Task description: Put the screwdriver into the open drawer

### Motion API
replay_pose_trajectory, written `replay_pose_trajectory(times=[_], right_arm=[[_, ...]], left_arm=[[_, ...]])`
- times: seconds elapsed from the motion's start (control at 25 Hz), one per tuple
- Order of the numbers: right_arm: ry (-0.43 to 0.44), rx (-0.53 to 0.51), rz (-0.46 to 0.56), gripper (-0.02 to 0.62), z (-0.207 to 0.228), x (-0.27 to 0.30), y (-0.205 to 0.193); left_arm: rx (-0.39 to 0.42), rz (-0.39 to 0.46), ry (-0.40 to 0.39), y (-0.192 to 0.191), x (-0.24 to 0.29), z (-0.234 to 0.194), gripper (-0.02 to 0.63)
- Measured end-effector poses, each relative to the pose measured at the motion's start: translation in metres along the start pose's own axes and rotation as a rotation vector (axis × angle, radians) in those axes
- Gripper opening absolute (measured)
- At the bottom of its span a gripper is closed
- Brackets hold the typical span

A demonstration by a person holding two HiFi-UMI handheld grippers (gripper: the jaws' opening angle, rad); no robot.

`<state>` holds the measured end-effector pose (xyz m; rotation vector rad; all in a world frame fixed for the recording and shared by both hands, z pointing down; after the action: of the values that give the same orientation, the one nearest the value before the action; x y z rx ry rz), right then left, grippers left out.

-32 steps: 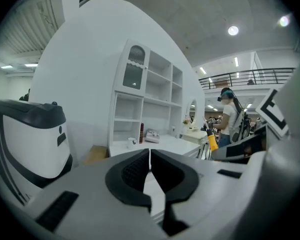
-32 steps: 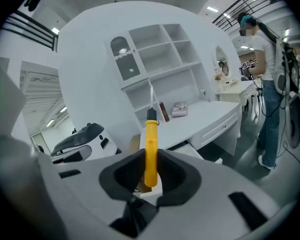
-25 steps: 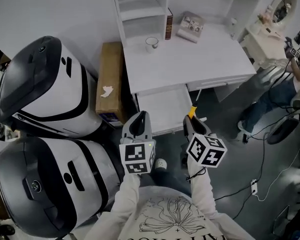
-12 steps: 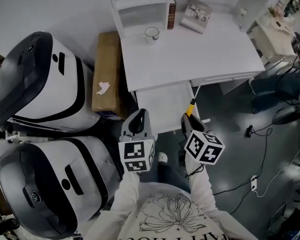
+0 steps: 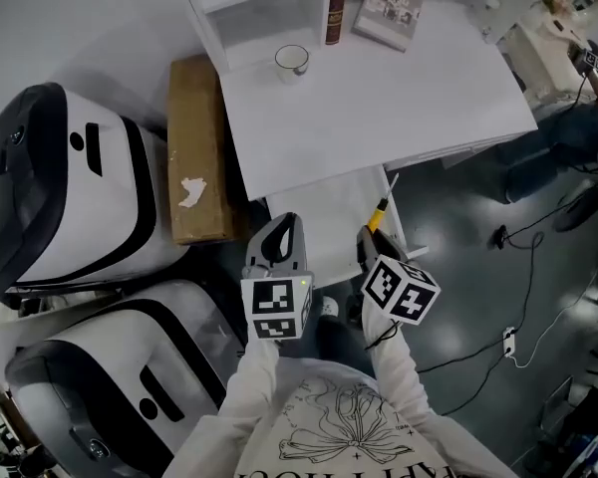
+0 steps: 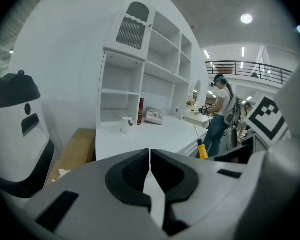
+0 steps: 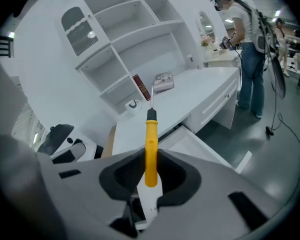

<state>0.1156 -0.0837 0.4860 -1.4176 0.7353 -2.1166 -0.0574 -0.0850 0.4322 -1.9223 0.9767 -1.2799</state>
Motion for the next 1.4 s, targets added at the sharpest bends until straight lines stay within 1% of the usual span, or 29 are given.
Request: replay_pose_trajectory(times=[0.12, 0.24, 0.36, 0.84, 1.24, 1.4], right_arm=[[-0.02, 0.055, -0.014, 0.067, 0.0, 0.025, -0.002], [-0.065, 0.086, -0.025, 0.067, 0.003, 0.044, -0.005], [-0.091, 0.12, -0.059, 0.067, 0.003, 0.063, -0.015], [-0.21, 0.346, -0.193, 0.067, 0.02, 0.145, -0.063], [-0.287, 0.419, -0.332, 0.067, 0.032, 0.203, -0.112], [-0.297, 0.416, -0.392, 0.067, 0.037, 0.221, -0.131]], left_arm=[[0.001, -0.027, -0.008, 0.002, 0.022, -0.014, 0.009], [0.029, -0.059, -0.008, 0.002, 0.04, -0.025, 0.009], [0.035, -0.093, -0.017, -0.001, 0.055, -0.034, 0.009], [0.04, -0.181, -0.043, -0.02, 0.104, -0.067, 0.009], [0.017, -0.238, -0.046, -0.042, 0.125, -0.087, 0.009], [0.007, -0.255, -0.039, -0.05, 0.129, -0.094, 0.009]])
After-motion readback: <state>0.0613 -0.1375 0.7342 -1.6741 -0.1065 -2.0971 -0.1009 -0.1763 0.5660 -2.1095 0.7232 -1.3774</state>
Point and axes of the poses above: the fingertips, and each gripper's own axes: x forward along the fingers, z to its right, y out of its top, the point moved 5 cm from there along -x, backward along the fingers, and after that the axes turned 14 degrees about -x, right-handed, at the moved point
